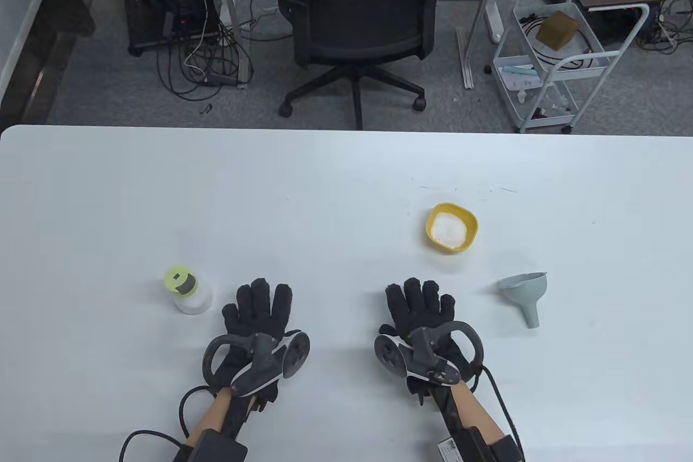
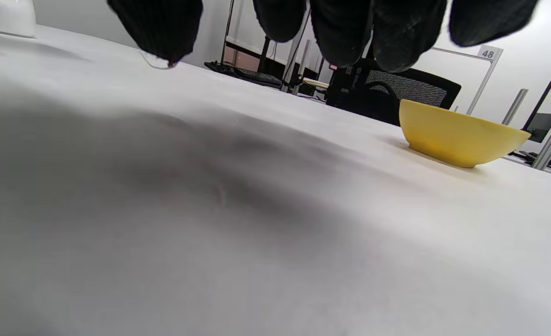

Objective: Unscrew the press dispenser and pour salt into it

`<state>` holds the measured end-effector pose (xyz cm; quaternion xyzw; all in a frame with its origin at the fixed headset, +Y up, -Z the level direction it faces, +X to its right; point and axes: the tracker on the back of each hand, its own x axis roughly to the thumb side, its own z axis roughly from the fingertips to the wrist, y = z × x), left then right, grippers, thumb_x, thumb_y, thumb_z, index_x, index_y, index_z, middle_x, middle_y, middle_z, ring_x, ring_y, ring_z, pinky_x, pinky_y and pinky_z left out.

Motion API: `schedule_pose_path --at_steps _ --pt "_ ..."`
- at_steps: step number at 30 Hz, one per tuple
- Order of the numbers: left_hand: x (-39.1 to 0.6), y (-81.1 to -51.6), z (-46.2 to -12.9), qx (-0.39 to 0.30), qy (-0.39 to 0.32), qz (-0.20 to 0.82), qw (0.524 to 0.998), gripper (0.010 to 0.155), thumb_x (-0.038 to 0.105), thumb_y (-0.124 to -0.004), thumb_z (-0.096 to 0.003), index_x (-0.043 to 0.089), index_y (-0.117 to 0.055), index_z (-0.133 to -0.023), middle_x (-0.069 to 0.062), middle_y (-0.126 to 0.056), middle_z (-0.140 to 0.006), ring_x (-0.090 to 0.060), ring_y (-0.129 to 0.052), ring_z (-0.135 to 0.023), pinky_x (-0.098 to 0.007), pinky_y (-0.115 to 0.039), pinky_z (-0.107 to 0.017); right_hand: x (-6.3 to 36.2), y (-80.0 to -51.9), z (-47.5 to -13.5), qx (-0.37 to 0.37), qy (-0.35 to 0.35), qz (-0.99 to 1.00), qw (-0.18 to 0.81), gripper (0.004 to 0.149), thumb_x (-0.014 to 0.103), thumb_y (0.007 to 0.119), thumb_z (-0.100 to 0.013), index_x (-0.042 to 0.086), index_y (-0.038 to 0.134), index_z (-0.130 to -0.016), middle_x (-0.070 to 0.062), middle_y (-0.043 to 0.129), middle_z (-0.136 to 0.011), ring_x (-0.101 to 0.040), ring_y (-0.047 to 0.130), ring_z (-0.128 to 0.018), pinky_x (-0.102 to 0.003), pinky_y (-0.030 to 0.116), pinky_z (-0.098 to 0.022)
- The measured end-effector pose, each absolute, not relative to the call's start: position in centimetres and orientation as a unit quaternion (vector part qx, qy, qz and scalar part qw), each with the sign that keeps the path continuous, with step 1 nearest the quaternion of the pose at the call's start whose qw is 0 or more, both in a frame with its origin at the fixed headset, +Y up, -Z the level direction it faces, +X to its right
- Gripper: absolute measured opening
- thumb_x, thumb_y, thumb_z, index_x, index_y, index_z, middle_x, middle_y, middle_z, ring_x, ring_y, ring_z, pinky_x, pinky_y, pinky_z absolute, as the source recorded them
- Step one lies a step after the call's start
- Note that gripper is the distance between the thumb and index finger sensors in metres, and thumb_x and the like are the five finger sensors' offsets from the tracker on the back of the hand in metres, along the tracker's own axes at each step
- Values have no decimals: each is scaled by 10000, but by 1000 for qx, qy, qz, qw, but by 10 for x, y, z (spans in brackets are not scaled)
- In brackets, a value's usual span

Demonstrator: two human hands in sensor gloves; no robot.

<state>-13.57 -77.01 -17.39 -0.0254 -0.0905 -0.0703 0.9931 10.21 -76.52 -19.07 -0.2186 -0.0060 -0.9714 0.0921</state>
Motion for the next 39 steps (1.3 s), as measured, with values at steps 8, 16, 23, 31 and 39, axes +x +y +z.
schedule_pose_path --at_steps 8,16,23,31,39 --pt "-139 -764 -174 -19 -88 -51 995 957 562 -679 -539 50 -278 -1242 -455 -357 -1217 -689 -518 -1049 -784 -536 -669 103 -766 -189 -217 -8 -972 94 762 418 629 -646 -56 357 -1177 -423 467 -1144 -695 515 -957 -814 492 -615" --pt "-148 -757 -177 -13 -69 -34 997 943 562 -685 -538 72 -298 -1245 -442 -358 -1225 -682 -506 -1060 -781 -531 -680 107 -766 -190 -208 -6 -974 89 756 414 631 -646 -57 368 -1175 -418 479 -1141 -689 526 -955 -810 497 -616" --pt "-192 -722 -184 64 16 34 997 928 562 -703 -536 107 -327 -1251 -419 -340 -1245 -686 -436 -1080 -779 -478 -707 112 -761 -190 -200 3 -977 80 751 409 633 -646 -58 373 -1174 -417 485 -1139 -687 530 -955 -810 498 -616" --pt "-256 -731 -195 34 136 72 988 913 562 -694 -548 177 -276 -1263 -453 -231 -1242 -719 -348 -1074 -797 -445 -706 113 -761 -190 -196 5 -977 89 750 407 636 -646 -58 376 -1174 -414 489 -1139 -684 534 -955 -809 498 -616" --pt "-274 -749 -199 22 154 102 982 847 528 -687 -566 225 -270 -1238 -432 -330 -1236 -651 -531 -1072 -767 -530 -700 114 -761 -190 -194 -1 -977 93 751 408 636 -645 -57 374 -1174 -414 492 -1138 -681 538 -956 -809 498 -616"
